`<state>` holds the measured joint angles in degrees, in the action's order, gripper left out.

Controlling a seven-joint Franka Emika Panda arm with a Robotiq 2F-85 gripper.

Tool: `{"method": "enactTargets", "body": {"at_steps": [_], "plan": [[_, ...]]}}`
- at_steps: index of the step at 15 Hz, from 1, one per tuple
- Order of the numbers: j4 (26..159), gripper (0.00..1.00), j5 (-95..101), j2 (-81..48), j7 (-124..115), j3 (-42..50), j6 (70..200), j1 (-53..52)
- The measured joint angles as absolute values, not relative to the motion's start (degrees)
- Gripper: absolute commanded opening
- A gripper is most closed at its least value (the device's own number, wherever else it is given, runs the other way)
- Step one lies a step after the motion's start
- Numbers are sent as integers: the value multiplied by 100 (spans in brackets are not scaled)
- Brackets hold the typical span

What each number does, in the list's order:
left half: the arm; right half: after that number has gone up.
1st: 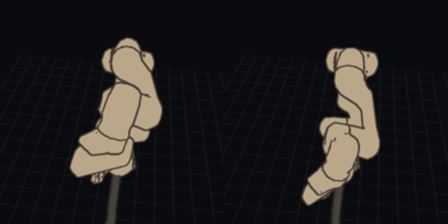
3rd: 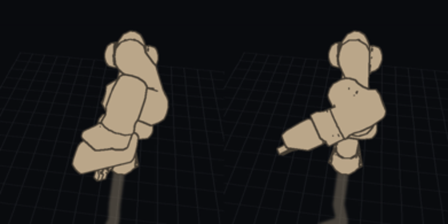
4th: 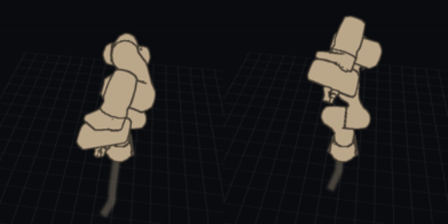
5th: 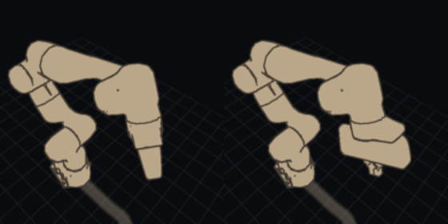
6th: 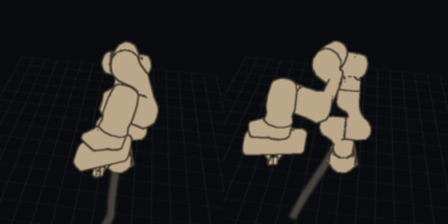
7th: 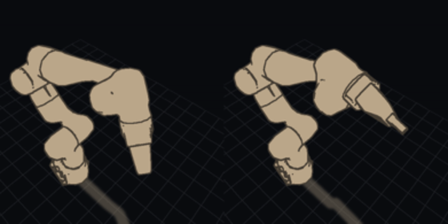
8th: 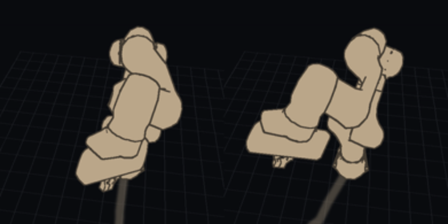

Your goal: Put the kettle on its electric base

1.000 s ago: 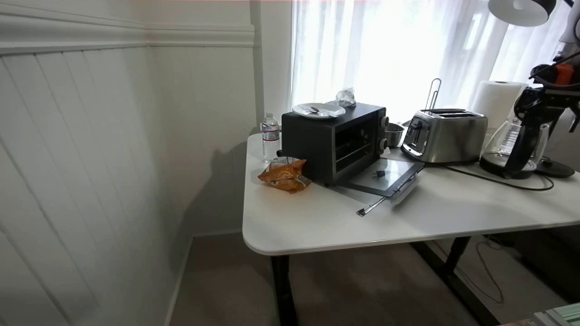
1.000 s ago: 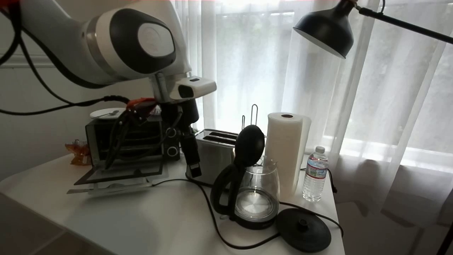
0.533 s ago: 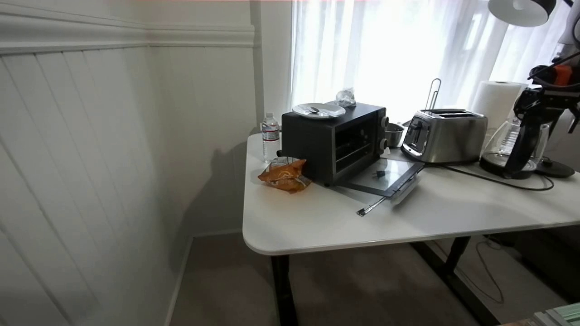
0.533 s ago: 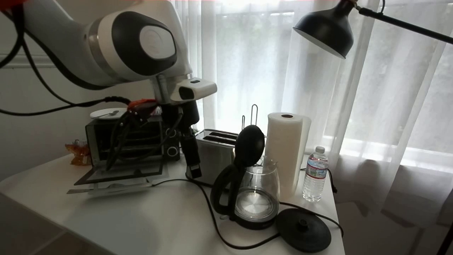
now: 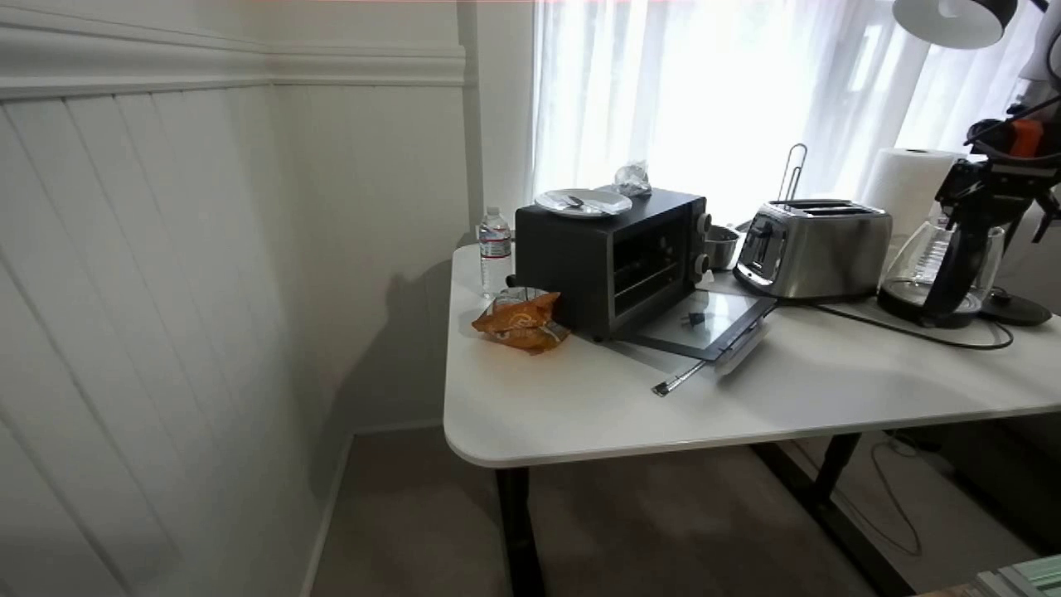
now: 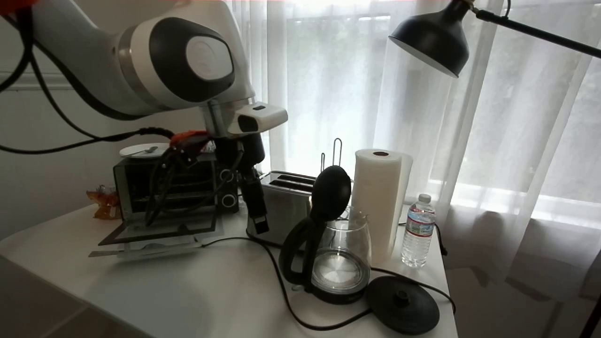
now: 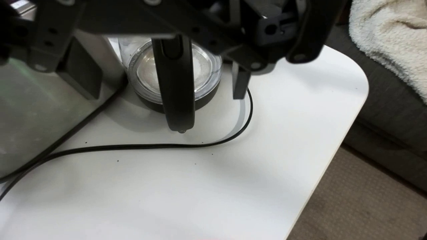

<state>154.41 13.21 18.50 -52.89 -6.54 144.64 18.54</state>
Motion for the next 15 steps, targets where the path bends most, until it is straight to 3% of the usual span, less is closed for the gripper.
{"method": "enactTargets", "body": {"at_steps": [15], "plan": [[15408, 100, 2286, 1017, -5318, -245, 15885, 2016]]}}
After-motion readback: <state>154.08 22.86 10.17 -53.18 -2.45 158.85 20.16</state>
